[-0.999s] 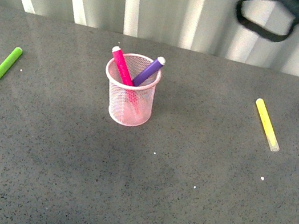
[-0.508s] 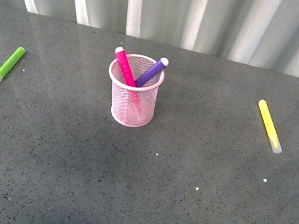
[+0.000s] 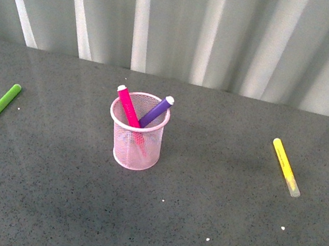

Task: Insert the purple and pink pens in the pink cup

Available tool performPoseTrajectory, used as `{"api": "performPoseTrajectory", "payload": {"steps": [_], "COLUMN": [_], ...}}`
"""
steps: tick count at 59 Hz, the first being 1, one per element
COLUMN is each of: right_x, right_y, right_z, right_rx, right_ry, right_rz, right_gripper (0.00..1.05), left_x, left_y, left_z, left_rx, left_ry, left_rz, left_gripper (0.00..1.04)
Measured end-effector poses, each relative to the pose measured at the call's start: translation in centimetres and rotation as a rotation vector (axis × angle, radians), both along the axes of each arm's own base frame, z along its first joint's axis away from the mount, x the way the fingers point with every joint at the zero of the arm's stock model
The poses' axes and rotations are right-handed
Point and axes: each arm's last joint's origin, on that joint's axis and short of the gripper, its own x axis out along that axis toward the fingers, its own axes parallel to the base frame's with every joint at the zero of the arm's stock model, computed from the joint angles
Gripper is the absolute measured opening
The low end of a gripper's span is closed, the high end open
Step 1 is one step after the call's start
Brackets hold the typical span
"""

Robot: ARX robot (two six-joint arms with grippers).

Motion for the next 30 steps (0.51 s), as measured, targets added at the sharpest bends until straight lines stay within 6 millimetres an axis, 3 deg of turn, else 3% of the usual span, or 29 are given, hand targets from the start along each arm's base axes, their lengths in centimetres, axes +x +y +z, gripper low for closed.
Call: {"api": "performPoseTrajectory", "payload": {"steps": [14,30], "right_x": [-3.4,-5.7], "right_y": [-1.5,-2.7], "right_z": [-1.6,-1.1], "right_rx": [0.000,0.002], "right_ry": [0.011,-0.004], "right_rz": [0.002,-0.001], "right_gripper": [0.03,0.03], "left_x": [0.0,0.0], "left_y": [0.0,0.0], "left_z": [0.0,0.0], "left_rx": [0.000,0.000], "left_ry": [0.000,0.000], "left_rz": [0.000,0.000], "left_gripper": [0.98,0.98]}}
